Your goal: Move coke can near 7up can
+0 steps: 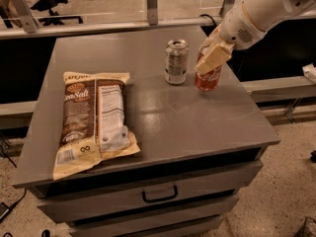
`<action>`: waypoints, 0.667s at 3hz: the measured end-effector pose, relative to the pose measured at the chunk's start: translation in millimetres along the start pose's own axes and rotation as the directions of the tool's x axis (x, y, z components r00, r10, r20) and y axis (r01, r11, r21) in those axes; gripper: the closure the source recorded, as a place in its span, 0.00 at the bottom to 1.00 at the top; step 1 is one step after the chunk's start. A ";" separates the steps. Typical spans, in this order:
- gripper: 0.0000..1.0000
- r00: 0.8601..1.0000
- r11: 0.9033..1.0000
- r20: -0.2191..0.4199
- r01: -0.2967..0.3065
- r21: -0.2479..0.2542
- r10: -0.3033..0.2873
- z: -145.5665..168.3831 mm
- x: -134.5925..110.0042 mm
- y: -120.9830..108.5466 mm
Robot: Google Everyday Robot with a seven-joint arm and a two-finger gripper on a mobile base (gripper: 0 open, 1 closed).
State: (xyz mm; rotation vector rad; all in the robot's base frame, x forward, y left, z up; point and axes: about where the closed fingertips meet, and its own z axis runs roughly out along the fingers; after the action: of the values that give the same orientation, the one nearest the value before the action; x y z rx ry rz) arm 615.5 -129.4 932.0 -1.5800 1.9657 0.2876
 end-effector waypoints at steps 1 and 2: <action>0.59 1.000 1.000 -0.008 -0.008 0.003 0.008 10.2 5.1 -10.3; 0.36 1.000 1.000 -0.013 -0.018 0.006 0.018 17.5 9.0 -16.1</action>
Offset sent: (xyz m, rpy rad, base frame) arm 0.0274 -0.0078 -0.0205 -0.0103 0.0068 -0.0407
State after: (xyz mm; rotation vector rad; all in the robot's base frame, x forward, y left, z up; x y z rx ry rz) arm 635.0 -132.1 916.1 -1.5649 1.9903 0.2787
